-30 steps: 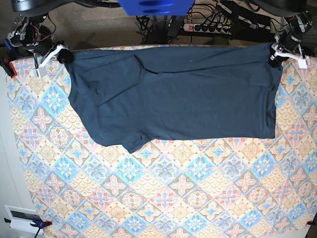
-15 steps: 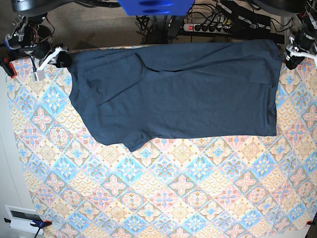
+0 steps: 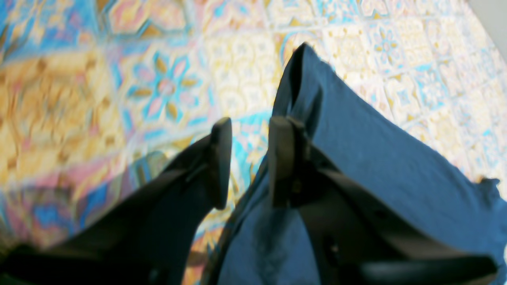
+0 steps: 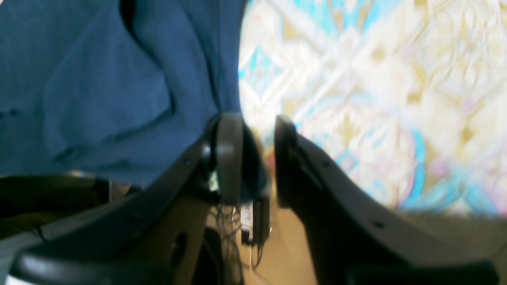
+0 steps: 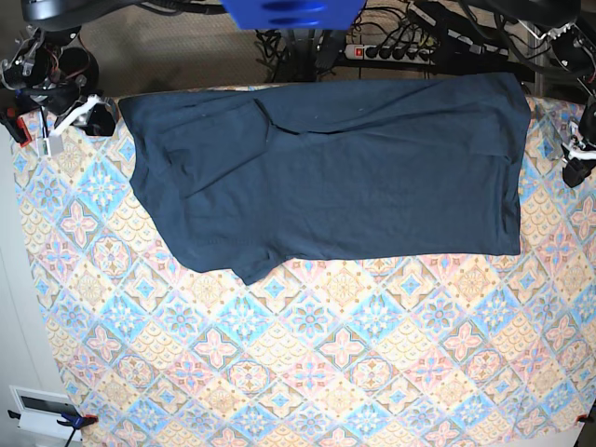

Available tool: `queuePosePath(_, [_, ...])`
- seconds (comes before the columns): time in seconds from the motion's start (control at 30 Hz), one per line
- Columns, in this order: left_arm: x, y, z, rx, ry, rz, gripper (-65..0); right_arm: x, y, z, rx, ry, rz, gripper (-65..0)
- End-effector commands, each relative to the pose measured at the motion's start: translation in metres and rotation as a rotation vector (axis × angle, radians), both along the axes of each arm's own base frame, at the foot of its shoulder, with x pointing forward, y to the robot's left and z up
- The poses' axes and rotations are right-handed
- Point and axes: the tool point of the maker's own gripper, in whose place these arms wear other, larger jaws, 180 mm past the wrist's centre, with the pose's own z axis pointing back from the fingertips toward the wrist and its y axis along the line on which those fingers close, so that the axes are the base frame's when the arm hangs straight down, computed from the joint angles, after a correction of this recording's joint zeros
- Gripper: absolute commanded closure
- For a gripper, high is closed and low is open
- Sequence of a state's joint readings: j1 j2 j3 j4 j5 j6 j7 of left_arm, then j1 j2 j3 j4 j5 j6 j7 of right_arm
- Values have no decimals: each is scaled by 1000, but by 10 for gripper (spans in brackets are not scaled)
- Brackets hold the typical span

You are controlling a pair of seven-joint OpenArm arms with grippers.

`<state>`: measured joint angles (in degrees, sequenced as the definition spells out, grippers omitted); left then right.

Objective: Layout the t-shirt on the table in an organized manner, then fold the t-shirt properly
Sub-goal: 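Release the hem corner and grasp the shirt's side edge with the left gripper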

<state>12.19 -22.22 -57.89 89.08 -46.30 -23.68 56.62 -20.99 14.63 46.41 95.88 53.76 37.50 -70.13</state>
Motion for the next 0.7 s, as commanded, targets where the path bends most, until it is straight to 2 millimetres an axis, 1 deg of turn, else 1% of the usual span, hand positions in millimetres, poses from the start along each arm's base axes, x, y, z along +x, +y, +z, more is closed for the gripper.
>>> queuePosePath(0.0, [15,7,19,57,-37,-15,-166,12,-6,16,-19,-63,5,-141])
queuePosePath(0.1, [44,0,23,118,-20,-49,-166,16,-5,17,-16,-70,8,-141])
queuePosePath(0.13, [55,-5,20,127,-7,-70,-167,16,-4,17,-16,-70,10,-141])
queuePosePath(0.23, [77,-17,3,109,40,-112,-167,16,-4,17,-18,-71,13,-141])
queuePosePath(0.3, [91,-21,-9,86,63,-120,-167,17,-4,17,-17,-73,12,-142])
queuePosePath(0.37, [106,-22,-18,66,62,-116,-167,28,-4,24,-18,-102,14,-142])
queuePosePath(0.47, [122,-24,-38,38,71,-103,-167,34,-4,27,-19,-117,14,-142])
queuePosePath(0.57, [140,-29,-48,54,86,-131,-167,34,-4,27,-18,-117,15,-142])
queuePosePath(0.67, [147,-41,-62,56,103,-170,-167,36,6,24,-9,-109,46,-142])
